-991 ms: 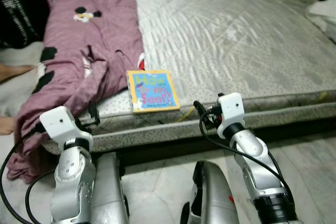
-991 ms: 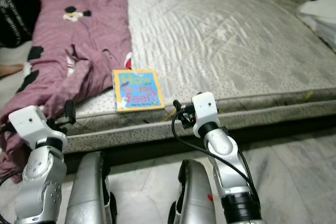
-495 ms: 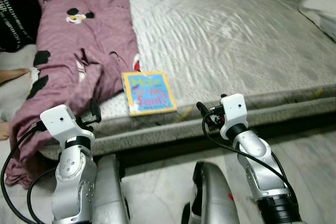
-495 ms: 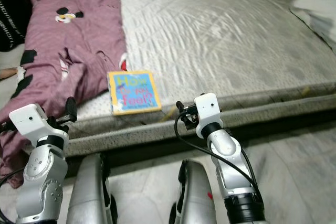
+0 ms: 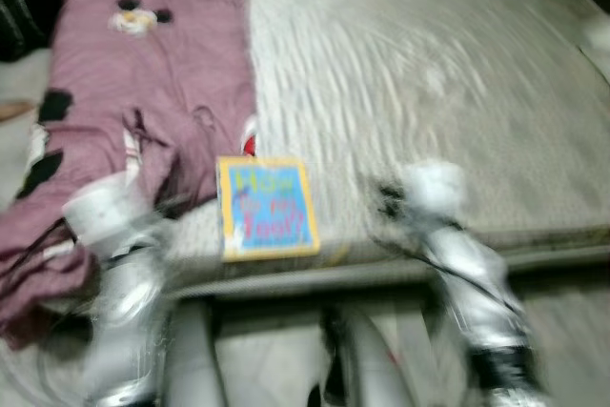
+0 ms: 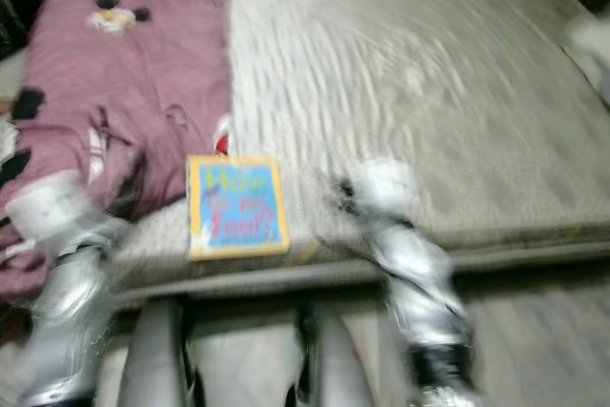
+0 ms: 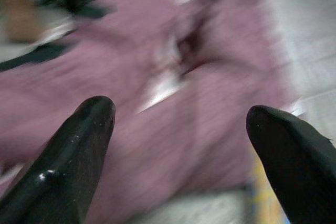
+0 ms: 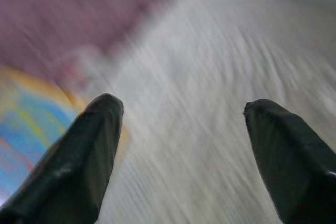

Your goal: Clean up the room

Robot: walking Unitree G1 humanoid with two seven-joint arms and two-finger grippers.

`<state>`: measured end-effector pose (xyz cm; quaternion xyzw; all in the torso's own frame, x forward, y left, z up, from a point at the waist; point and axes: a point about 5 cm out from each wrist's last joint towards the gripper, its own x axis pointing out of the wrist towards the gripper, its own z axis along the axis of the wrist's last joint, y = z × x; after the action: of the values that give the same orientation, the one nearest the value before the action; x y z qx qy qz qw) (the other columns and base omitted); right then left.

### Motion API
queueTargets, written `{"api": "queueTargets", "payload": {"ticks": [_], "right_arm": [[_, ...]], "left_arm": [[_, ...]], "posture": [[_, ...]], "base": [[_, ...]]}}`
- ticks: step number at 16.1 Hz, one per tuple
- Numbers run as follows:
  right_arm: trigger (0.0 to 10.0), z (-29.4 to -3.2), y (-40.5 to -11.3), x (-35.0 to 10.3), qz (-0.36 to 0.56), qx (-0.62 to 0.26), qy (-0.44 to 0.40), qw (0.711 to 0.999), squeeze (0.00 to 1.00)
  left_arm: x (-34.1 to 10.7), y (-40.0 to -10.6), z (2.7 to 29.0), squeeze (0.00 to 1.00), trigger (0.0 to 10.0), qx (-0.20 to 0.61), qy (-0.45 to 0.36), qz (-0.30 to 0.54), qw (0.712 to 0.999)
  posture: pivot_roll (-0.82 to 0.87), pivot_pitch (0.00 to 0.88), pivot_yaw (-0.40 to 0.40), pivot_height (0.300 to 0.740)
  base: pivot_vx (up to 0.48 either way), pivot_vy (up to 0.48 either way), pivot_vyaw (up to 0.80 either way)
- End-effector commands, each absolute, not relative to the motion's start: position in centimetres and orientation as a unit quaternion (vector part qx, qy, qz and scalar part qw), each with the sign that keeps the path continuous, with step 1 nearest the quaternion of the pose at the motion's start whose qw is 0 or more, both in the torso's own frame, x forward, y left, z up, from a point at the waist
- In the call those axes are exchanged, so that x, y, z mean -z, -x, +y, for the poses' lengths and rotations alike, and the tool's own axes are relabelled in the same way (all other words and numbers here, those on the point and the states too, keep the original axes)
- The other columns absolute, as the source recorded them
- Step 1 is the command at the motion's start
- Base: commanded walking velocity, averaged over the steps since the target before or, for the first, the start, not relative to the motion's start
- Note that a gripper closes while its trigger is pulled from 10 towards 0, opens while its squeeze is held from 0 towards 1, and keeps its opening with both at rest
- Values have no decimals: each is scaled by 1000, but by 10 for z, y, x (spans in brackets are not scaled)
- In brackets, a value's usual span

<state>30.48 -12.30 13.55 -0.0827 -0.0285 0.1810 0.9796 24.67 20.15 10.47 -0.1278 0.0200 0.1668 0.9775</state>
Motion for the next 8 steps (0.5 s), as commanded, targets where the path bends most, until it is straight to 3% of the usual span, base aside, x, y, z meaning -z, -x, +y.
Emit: {"api": "queueTargets", "payload": {"ticks": [1, 8], "right_arm": [[10000, -156, -296, -111, 27, -138, 95, 986, 0], [10000, -156, -297, -111, 26, -136, 99, 985, 0]], "left_arm": [[-109, -253, 182, 0, 10000, -135, 141, 17, 981], [-102, -256, 178, 0, 10000, -129, 149, 45, 979]], "posture": [[-25, 123, -78, 519], [-24, 112, -79, 519]], "base": [[0, 0, 0], [0, 0, 0]]}}
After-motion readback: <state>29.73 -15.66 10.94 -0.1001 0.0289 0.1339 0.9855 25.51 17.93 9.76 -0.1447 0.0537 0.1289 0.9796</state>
